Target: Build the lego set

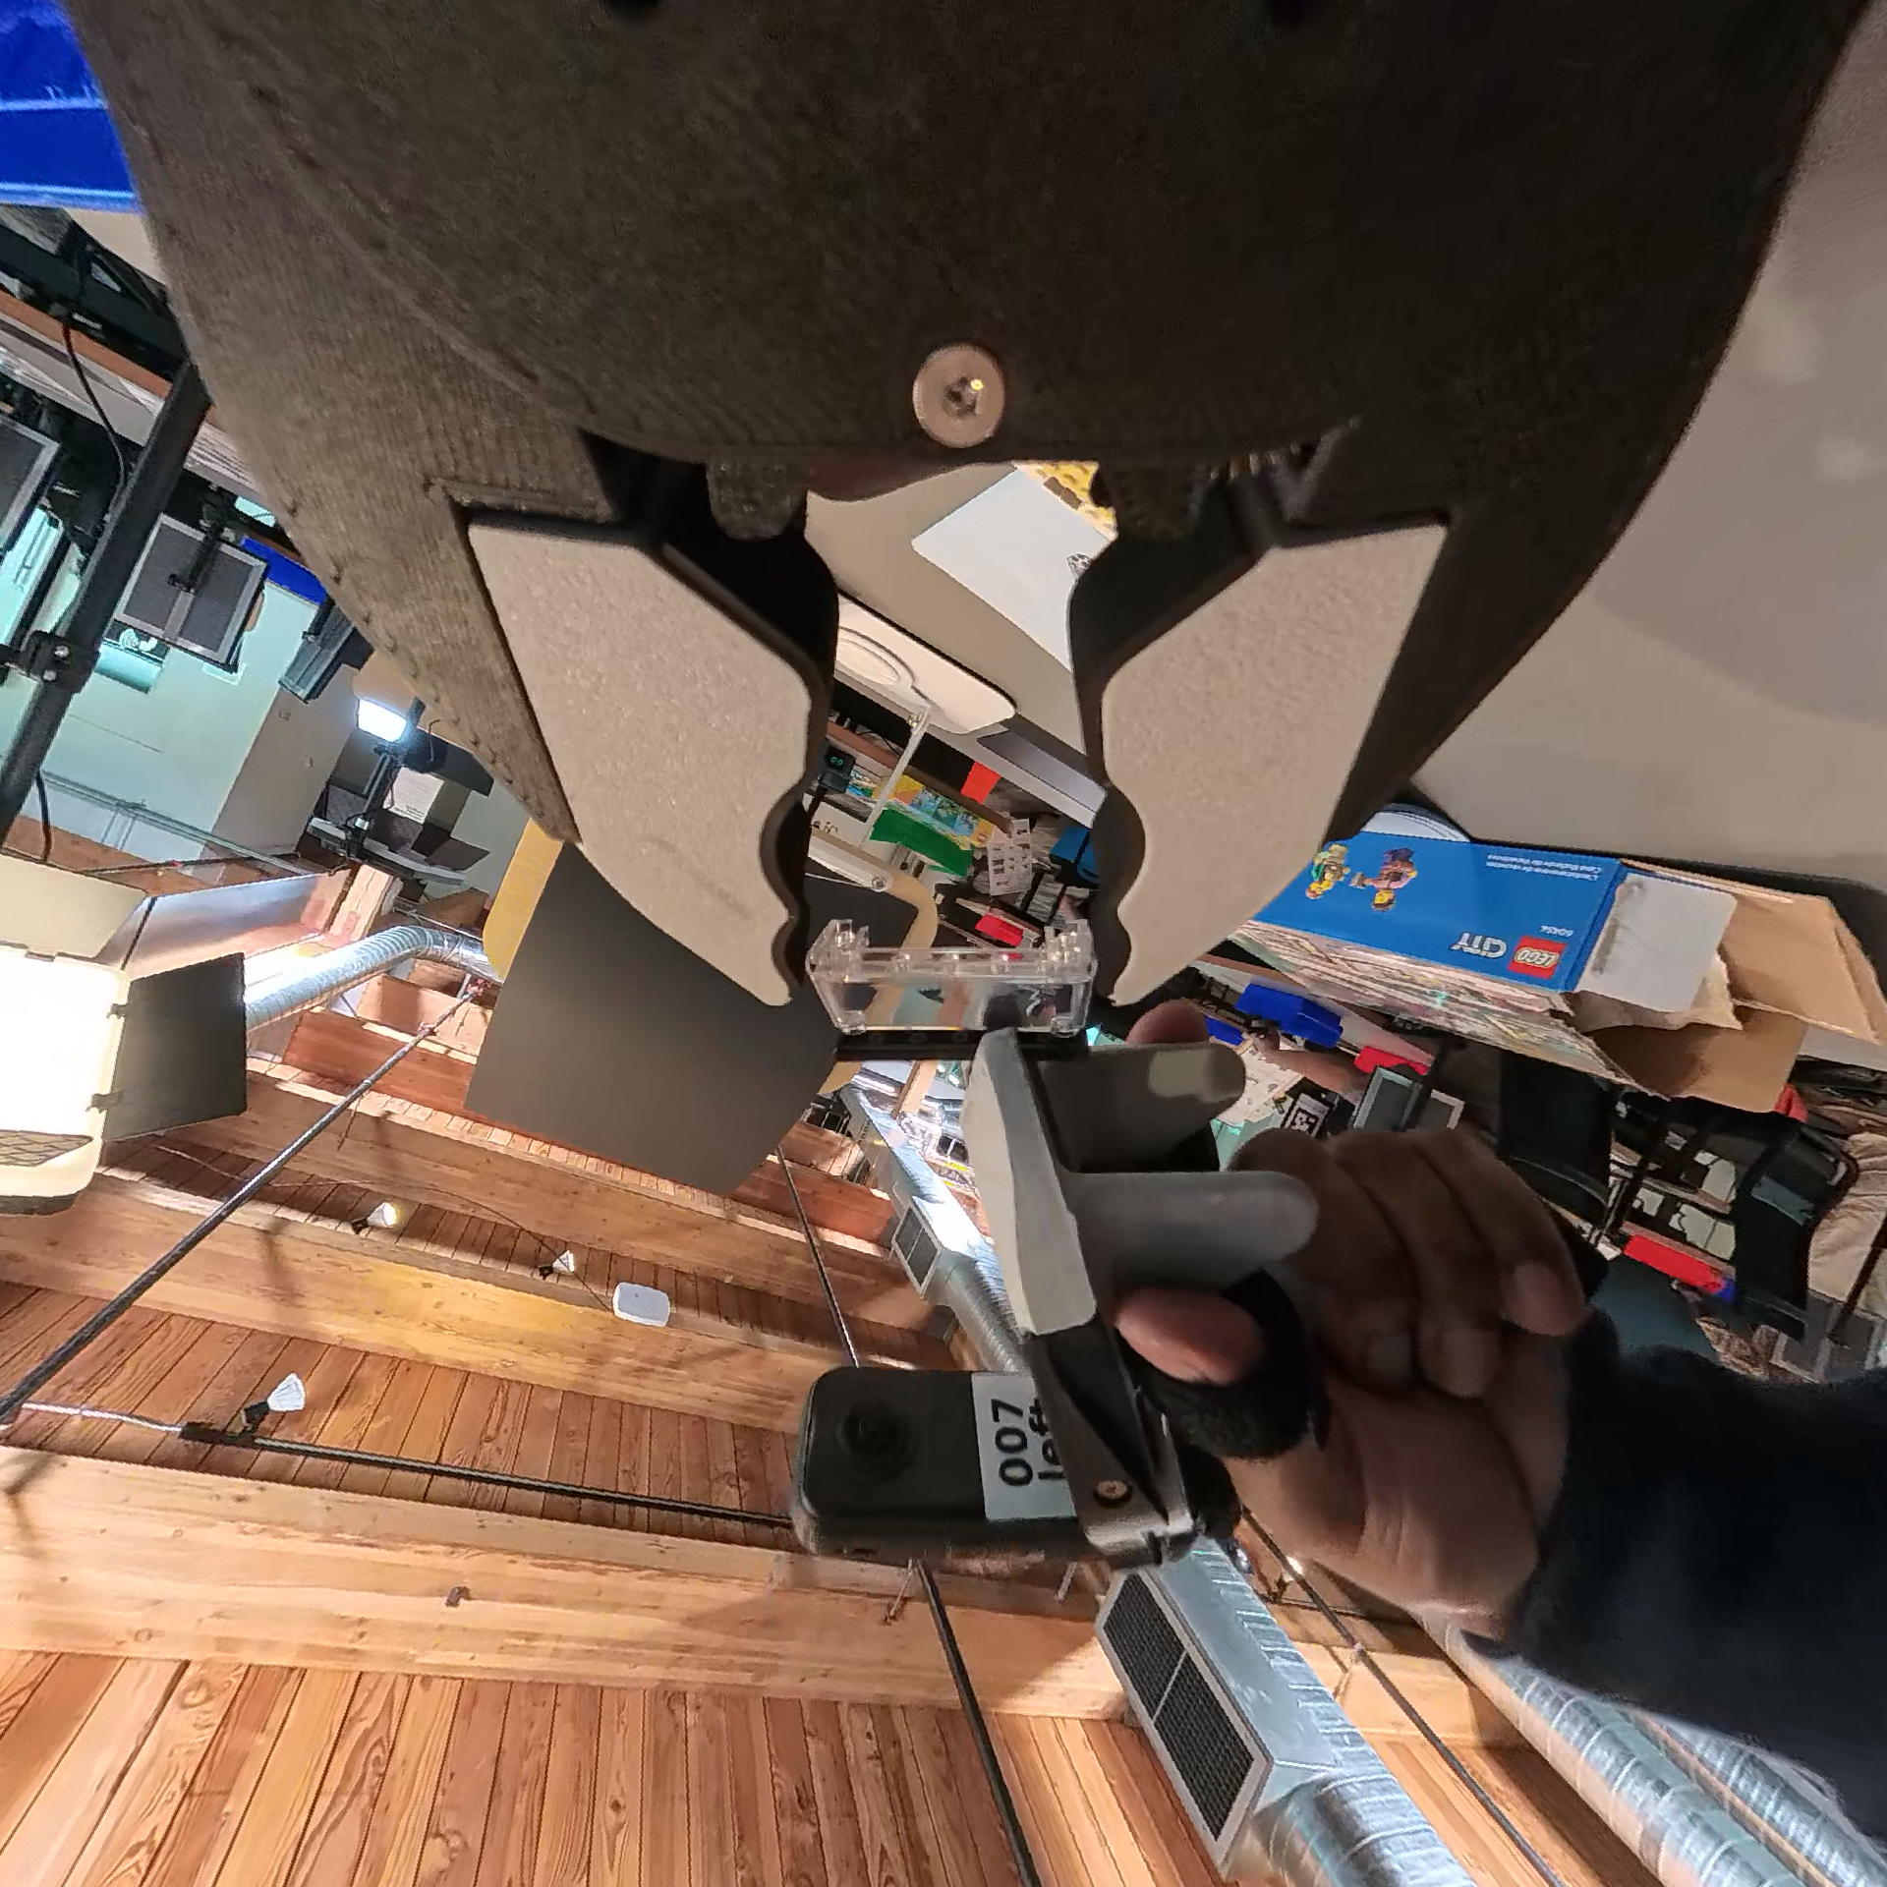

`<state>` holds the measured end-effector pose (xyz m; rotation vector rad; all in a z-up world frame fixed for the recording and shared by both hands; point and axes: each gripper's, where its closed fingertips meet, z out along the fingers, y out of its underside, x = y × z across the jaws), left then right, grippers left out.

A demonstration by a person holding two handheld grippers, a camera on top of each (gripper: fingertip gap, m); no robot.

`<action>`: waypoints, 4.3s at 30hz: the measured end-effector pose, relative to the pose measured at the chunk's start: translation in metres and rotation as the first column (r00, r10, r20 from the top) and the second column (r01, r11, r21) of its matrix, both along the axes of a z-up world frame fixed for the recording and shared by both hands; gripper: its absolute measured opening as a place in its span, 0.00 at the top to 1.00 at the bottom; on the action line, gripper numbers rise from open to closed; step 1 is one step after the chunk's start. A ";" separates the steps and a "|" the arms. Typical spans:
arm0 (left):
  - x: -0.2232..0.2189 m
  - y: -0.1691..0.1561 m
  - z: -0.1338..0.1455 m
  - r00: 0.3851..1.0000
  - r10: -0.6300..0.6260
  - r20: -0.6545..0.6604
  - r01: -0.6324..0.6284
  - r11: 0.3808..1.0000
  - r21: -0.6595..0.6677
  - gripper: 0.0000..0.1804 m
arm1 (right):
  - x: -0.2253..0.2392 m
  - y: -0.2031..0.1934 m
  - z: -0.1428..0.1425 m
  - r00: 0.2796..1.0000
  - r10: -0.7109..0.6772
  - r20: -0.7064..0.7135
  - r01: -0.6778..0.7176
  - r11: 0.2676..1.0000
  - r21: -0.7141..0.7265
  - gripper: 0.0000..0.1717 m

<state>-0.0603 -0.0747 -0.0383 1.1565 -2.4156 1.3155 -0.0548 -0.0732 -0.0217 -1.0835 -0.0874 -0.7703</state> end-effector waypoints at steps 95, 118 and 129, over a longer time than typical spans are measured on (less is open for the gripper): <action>0.011 0.200 -0.109 0.760 0.629 0.165 -0.564 0.764 -0.313 0.96 | -0.016 0.008 -0.163 0.873 0.057 -0.484 -0.476 0.311 -0.823 0.56; -0.021 0.193 -0.109 0.712 0.683 0.166 -0.600 0.713 -0.362 0.96 | 0.001 0.051 -0.147 0.893 -0.073 -0.444 -0.386 0.383 -0.839 0.66; -0.029 0.199 -0.108 0.678 0.718 0.158 -0.608 0.668 -0.429 0.96 | 0.029 0.054 -0.140 0.910 -0.009 -0.415 -0.393 0.303 -0.868 0.64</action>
